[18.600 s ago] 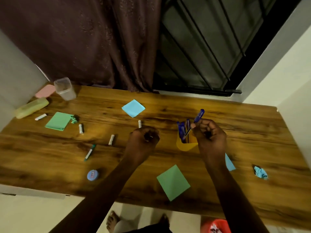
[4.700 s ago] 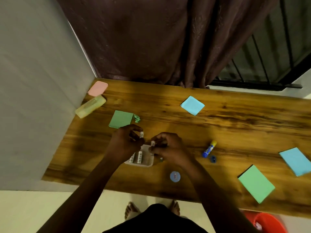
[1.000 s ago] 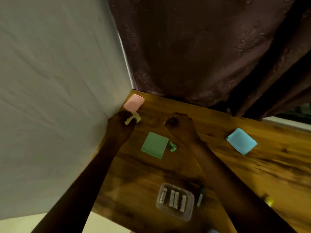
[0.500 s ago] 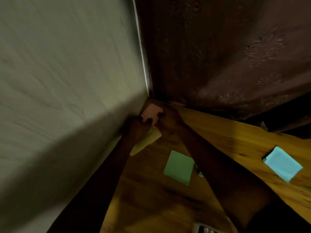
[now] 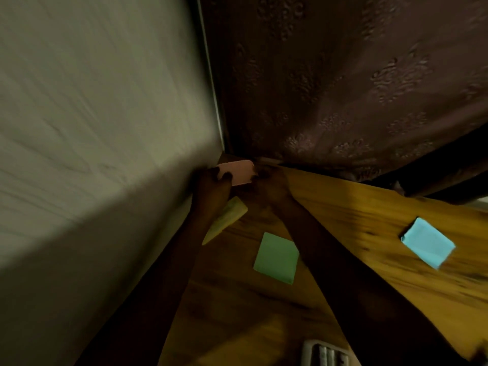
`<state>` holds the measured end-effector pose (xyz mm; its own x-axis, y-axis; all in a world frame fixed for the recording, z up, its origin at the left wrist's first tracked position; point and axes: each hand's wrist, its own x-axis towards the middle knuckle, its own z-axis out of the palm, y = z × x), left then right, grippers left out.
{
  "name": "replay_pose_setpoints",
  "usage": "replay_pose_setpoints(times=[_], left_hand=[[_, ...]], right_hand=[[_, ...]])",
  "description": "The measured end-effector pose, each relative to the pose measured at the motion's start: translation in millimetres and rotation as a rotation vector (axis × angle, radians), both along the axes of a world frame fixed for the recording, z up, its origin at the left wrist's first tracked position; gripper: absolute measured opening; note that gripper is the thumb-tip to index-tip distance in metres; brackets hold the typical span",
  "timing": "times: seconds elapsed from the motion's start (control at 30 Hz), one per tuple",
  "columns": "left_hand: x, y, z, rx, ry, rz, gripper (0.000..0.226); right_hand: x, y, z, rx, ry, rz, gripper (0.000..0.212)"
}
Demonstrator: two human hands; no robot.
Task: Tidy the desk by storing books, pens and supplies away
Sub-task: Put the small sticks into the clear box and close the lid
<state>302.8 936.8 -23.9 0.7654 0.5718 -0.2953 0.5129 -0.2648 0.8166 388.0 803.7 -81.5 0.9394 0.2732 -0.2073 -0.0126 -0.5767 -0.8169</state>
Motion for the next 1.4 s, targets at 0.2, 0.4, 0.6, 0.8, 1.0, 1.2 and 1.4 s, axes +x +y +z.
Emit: replay_pose_setpoints(times=[0.2, 0.4, 0.6, 0.8, 1.0, 1.2, 1.4], left_hand=[[-38, -23, 29, 0.129, -0.207, -0.124, 0.045], [-101, -78, 45, 0.2, -0.31, -0.216, 0.042], [-170, -137, 58, 0.236, -0.359, -0.282, 0.023], [-227, -178, 48, 0.213, -0.286, -0.351, 0.024], [-263, -189, 30, 0.112, -0.25, -0.332, 0.014], [-268, -189, 11, 0.221, -0.107, -0.424, 0.005], [-262, -186, -4, 0.237, -0.002, -0.465, 0.013]], right_hand=[[-54, -60, 44, 0.264, 0.005, -0.184, 0.034], [-122, -133, 62, 0.283, -0.063, -0.172, 0.03], [-186, -210, 88, 0.294, -0.072, -0.133, 0.021], [-251, -266, 95, 0.193, -0.11, -0.106, 0.014], [-297, -288, 83, 0.156, -0.062, -0.101, 0.016], [-320, -287, 60, 0.109, 0.011, -0.185, 0.016], [-326, -279, 49, 0.021, -0.026, -0.243, 0.009]])
